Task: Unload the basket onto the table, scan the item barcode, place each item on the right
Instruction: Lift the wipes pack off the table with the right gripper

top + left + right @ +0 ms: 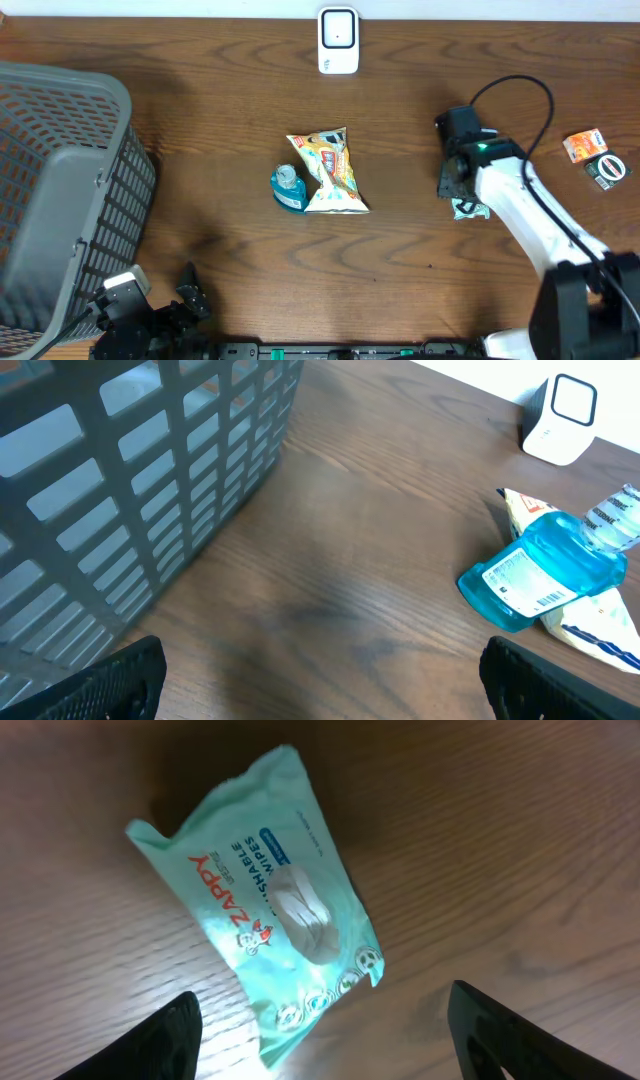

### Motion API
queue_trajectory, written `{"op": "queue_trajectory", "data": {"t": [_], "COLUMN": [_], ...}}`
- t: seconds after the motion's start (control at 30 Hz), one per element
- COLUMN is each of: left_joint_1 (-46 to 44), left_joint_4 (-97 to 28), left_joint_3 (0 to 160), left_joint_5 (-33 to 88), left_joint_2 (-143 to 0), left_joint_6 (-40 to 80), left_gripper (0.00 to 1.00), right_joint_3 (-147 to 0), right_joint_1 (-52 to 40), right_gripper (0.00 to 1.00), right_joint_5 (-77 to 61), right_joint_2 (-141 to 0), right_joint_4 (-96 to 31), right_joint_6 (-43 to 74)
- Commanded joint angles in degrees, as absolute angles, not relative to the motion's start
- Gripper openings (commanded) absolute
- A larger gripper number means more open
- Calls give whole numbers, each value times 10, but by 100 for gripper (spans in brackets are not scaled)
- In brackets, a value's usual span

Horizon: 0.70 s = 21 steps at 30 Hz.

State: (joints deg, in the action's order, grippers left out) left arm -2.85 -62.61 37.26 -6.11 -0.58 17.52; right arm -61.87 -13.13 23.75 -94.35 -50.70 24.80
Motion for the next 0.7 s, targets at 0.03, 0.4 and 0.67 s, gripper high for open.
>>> {"op": "queue_trajectory", "data": {"t": [0.03,0.4,0.67], "left_joint_1": [-31,-31,-31], "left_joint_4": [-625,-625,-625], "left_joint_3": [376,376,376], "left_joint_5": [-60,-60,-60], "left_joint_2": [-2,-2,-2], "left_joint_6": [166,166,166], "left_gripper": [99,99,99], "right_joint_3": [-618,-618,-618], "right_joint_1": [-136,-136,-136], "right_gripper": [74,68,1], "right_joint_5": [262,254,283], "right_joint_2": [-990,-1092,-1135], "right_joint_4": [-494,-469,-512], "right_joint_6": [216,114,135]}}
